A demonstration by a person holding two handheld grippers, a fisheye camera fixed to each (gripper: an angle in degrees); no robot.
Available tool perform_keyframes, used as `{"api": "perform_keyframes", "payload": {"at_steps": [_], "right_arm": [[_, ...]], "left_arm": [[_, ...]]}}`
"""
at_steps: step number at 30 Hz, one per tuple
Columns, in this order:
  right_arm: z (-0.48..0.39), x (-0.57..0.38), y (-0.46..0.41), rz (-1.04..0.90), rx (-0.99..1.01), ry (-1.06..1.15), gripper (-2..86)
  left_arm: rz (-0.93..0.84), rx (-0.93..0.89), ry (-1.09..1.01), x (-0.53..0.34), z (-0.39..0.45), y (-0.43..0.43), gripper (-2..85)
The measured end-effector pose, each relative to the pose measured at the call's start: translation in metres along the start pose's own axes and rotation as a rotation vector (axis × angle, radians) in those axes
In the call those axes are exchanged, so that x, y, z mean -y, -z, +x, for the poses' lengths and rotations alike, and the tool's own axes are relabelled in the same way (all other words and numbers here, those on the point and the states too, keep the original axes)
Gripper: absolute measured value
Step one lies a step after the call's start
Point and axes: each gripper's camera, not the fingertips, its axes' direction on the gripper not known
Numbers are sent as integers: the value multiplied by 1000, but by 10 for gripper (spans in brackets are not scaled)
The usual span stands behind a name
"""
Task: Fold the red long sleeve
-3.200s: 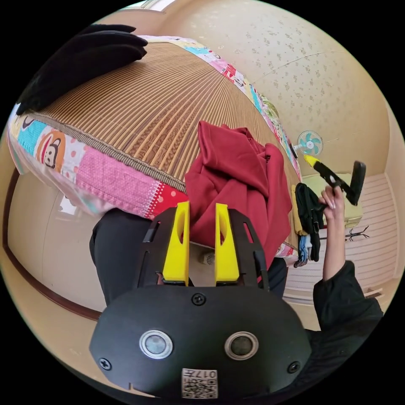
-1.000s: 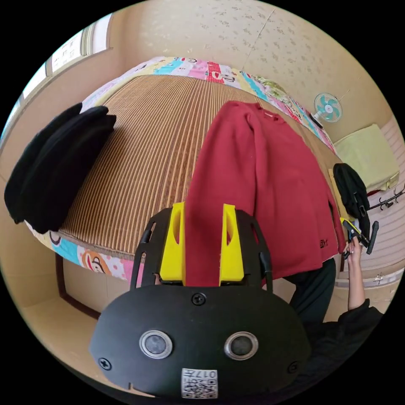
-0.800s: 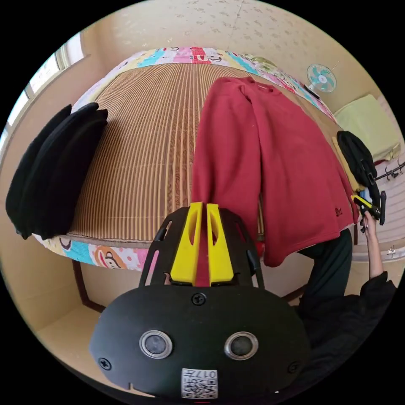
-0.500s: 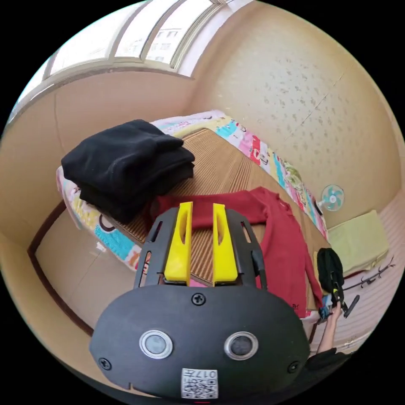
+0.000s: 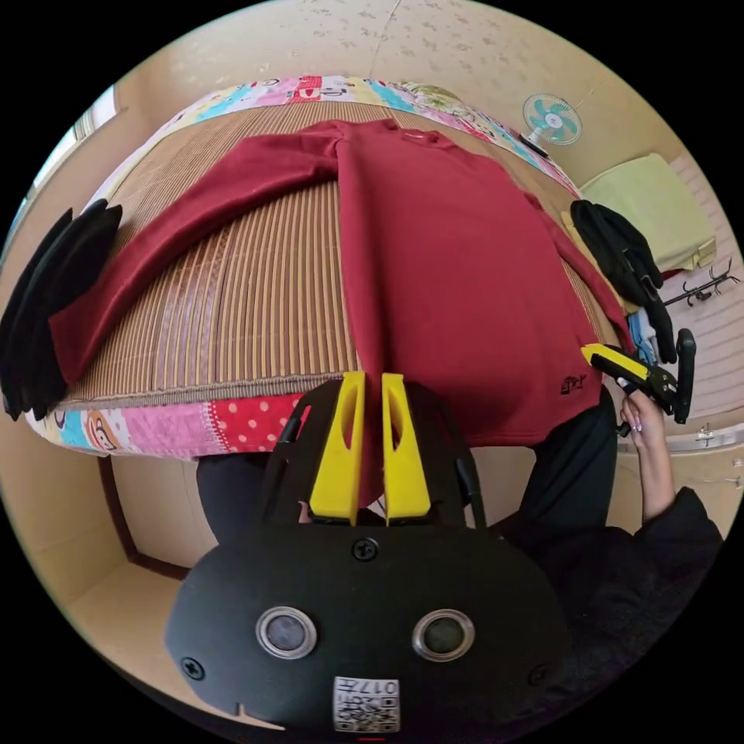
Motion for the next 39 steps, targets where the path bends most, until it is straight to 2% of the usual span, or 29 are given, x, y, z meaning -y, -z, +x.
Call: {"api": "perform_keyframes", "payload": {"at_steps": [4,7,10,11,15,16,18,20,23,26,29,31,33,35,37,39], "right_arm": [[15,-42,18,-173,160,-25,50],[53,-65,32,-225,308,-145,58],[127,-75,67,31,445,-398,65],[166,-77,75,140,533,-542,68],[277,-78,73,524,788,-924,114],[289,-77,71,562,798,-969,116],[325,-87,66,660,747,-1205,121],[345,-104,63,770,721,-1334,122],[369,-123,59,820,636,-1449,110],[387,-131,60,871,643,-1444,50],[383,-128,89,1075,778,-1309,39],[360,-112,135,1204,718,-1168,36],[309,-71,205,1326,524,-921,34],[268,-24,236,1353,490,-768,35],[227,30,243,1346,582,-580,36],[169,105,211,1188,734,-397,40]], "left_arm": [[-165,-126,31,-66,-10,8,49],[-166,-177,88,-104,-18,23,58],[-94,-202,184,-121,-36,51,62],[-79,-202,205,-122,-41,56,62],[-34,-246,271,-111,-61,90,65],[-28,-261,270,-105,-63,100,65],[-2,-273,274,-97,-65,118,65],[39,-273,281,-93,-66,138,64],[70,-246,301,-91,-69,165,64],[64,-246,327,-89,-81,183,64],[38,-268,349,-82,-98,200,63],[68,-277,372,-77,-113,223,62],[100,-291,395,-74,-122,239,64],[125,-316,410,-68,-130,253,68],[148,-354,419,-59,-139,270,79],[175,-384,431,-53,-146,283,84]]}}
